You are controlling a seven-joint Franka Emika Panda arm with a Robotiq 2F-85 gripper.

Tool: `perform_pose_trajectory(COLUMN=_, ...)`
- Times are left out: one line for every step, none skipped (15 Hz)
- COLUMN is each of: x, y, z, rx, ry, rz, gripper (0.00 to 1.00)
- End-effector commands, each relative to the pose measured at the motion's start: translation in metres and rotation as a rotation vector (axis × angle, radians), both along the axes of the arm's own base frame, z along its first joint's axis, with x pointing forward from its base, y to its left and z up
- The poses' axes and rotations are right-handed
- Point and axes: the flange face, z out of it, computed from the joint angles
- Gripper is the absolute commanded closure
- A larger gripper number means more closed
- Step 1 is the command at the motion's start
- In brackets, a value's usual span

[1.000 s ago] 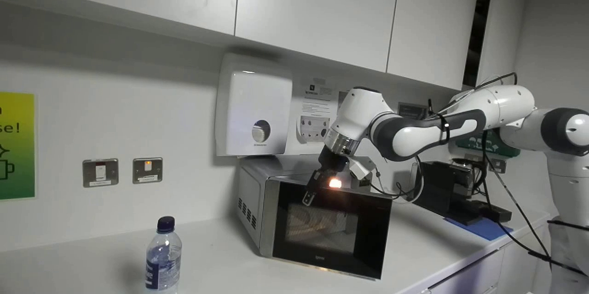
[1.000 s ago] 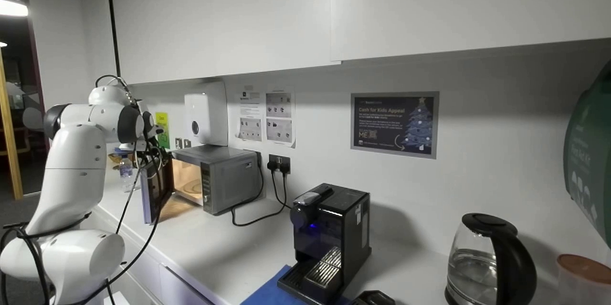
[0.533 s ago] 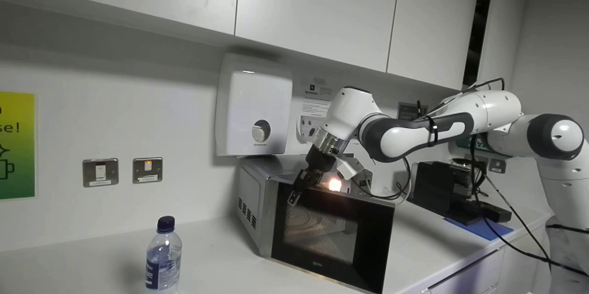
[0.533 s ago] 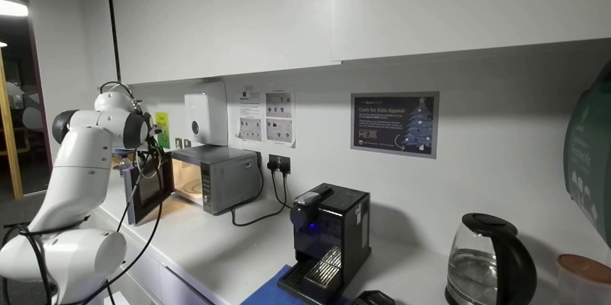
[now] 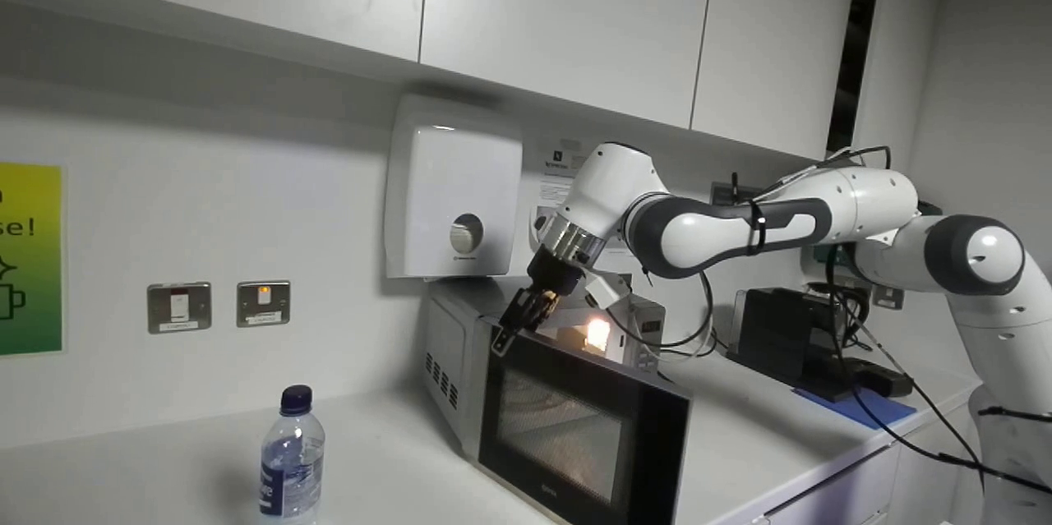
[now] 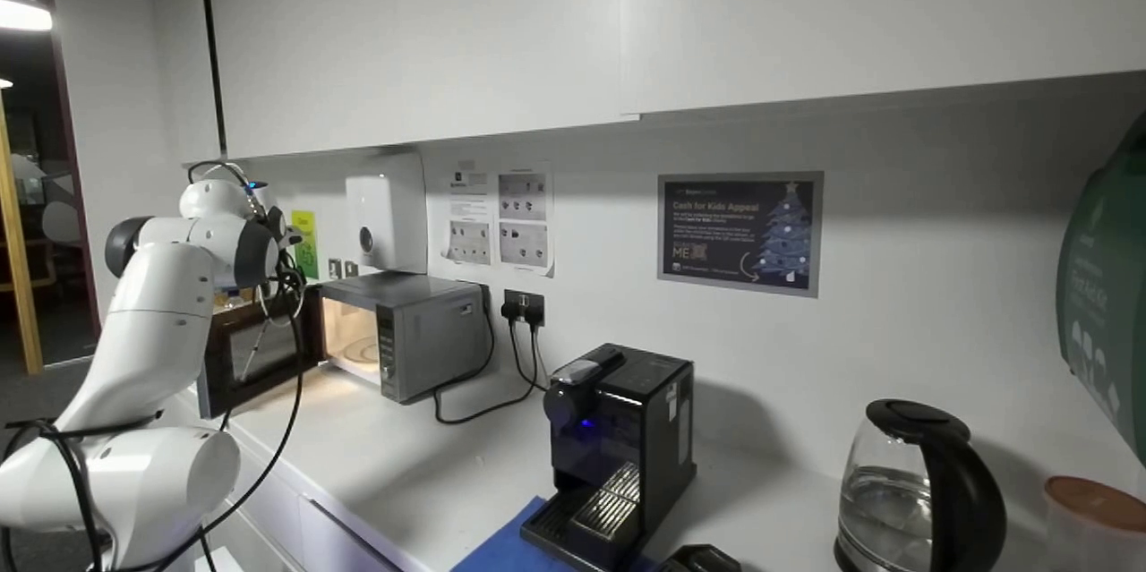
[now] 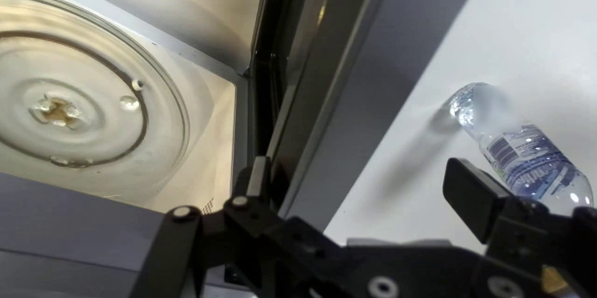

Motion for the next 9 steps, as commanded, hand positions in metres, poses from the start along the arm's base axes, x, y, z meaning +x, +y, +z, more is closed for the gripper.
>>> perform_pose_trajectory(x=0.005, y=0.013, z=0.013, rx=0.043, ry=0.038, rz=0.038, gripper=0.00)
perform_pose_trajectory(x=0.005, y=0.013, z=0.015, rx=0.049, ry=0.050, rz=0.041, gripper=0.00)
perform_pose_trajectory(x=0.005, y=0.014, z=0.015, rx=0.048, ry=0.059, rz=0.049, gripper=0.00)
perform_pose_trajectory(x=0.004, y=0.013, z=0.018, rx=0.038, ry=0.070, rz=0.063, gripper=0.00)
perform_pose_trajectory(x=0.002, y=0.012, z=0.021, rx=0.024, ry=0.078, rz=0.078, gripper=0.00)
perform_pose_trajectory(x=0.001, y=0.009, z=0.026, rx=0.005, ry=0.089, rz=0.087, gripper=0.00)
perform_pose_trajectory(x=0.001, y=0.007, z=0.030, rx=-0.008, ry=0.098, rz=0.098, gripper=0.00)
perform_pose_trajectory(x=0.000, y=0.005, z=0.036, rx=-0.019, ry=0.097, rz=0.106, gripper=0.00)
perform_pose_trajectory(x=0.001, y=0.002, z=0.042, rx=-0.027, ry=0.087, rz=0.115, gripper=0.00)
